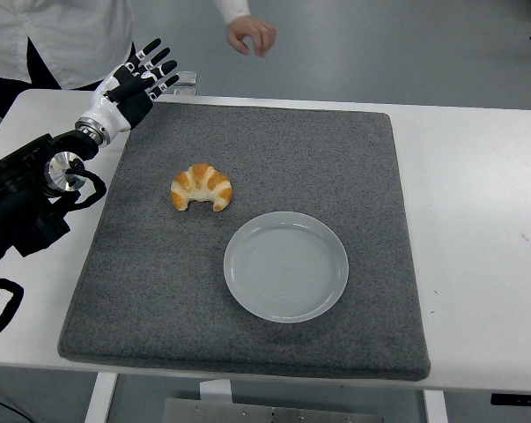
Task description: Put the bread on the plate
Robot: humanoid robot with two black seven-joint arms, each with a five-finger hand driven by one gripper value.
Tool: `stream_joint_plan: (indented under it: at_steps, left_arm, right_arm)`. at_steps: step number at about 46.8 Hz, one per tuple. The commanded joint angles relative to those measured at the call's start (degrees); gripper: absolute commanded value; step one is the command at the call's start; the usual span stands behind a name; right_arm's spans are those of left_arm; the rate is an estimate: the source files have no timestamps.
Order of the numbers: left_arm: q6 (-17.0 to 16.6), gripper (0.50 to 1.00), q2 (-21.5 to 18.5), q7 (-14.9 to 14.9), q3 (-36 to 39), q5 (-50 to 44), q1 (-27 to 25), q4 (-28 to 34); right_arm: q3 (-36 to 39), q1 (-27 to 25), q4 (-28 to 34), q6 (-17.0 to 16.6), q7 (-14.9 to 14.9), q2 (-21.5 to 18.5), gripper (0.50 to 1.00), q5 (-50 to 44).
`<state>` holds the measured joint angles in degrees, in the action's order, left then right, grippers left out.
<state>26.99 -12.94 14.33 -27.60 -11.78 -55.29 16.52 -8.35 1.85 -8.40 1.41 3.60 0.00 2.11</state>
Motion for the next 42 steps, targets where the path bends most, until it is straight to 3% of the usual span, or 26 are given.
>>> stream_joint_plan:
  at_steps: [1,42]
  left_arm:
    - [0.00,0.990,0.02,0.00,0.18,0.00,0.09,0.00]
    - [0.00,0.990,0.28,0.00,0.00,0.00,0.09,0.00]
  right_arm:
    - [0.00,0.00,0.05,0.00,0.00,0.00,0.930,0.00]
    - [-0.09,0.09,-0.04,0.00,0.00,0.00,0.932,0.00]
